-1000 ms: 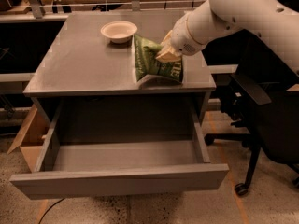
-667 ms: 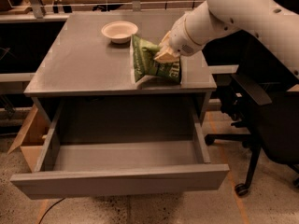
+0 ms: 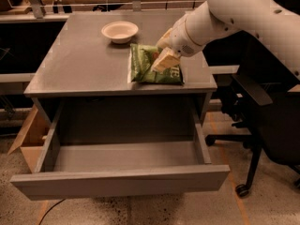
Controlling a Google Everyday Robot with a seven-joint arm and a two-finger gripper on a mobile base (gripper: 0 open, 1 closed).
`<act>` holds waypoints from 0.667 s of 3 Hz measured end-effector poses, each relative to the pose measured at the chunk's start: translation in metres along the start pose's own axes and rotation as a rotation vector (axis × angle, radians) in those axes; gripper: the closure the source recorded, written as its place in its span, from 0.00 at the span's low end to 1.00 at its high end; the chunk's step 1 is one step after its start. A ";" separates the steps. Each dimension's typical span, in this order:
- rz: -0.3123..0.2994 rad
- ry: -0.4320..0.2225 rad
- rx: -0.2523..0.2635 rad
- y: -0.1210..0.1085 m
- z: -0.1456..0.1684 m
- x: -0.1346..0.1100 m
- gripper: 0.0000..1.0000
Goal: Pick green jalapeno chip bag from top drawer and place on counter
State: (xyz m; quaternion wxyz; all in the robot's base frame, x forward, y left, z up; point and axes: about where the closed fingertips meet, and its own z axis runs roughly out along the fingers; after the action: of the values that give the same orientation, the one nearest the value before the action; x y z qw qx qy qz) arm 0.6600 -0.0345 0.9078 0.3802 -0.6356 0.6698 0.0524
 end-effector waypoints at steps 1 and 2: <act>-0.011 -0.028 0.015 -0.005 -0.007 -0.003 0.00; -0.009 -0.030 0.056 -0.011 -0.026 0.002 0.00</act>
Offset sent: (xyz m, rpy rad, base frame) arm -0.0045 -0.0429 0.0407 0.0375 -0.1007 -0.0526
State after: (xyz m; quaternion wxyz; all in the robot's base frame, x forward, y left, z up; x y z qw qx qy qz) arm 0.6584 -0.0532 0.9296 0.4083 -0.6266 0.6625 0.0415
